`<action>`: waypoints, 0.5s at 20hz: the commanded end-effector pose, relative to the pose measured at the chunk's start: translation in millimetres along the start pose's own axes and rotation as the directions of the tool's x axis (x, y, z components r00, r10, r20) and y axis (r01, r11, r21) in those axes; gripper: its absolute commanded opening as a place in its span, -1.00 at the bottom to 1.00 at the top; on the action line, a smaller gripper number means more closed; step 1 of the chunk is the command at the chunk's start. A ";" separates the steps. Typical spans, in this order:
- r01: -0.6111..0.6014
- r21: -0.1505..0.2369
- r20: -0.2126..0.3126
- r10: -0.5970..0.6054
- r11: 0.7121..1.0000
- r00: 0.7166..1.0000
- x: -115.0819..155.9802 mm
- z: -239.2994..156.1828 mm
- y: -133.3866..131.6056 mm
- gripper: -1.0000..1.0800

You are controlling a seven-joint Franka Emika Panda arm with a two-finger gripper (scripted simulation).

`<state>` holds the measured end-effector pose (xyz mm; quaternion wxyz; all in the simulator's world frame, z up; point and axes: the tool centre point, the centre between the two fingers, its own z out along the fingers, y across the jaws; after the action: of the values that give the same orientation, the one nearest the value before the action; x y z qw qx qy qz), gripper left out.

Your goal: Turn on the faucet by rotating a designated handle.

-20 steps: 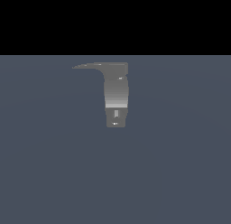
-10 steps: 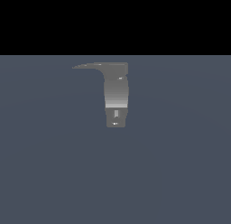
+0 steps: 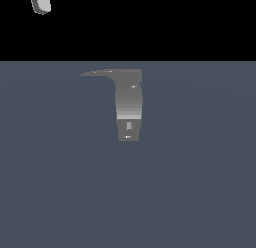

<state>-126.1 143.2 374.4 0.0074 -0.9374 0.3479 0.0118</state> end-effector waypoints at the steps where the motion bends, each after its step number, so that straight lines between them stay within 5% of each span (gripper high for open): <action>1: -0.052 0.002 -0.001 0.052 0.999 0.999 6.0 6.9 -12.1 -1.00; 10: -0.231 0.006 -0.003 0.231 0.973 0.973 32.8 30.5 -50.9 -1.00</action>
<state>-76.4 159.3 347.4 0.0078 -0.8977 0.4404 0.0101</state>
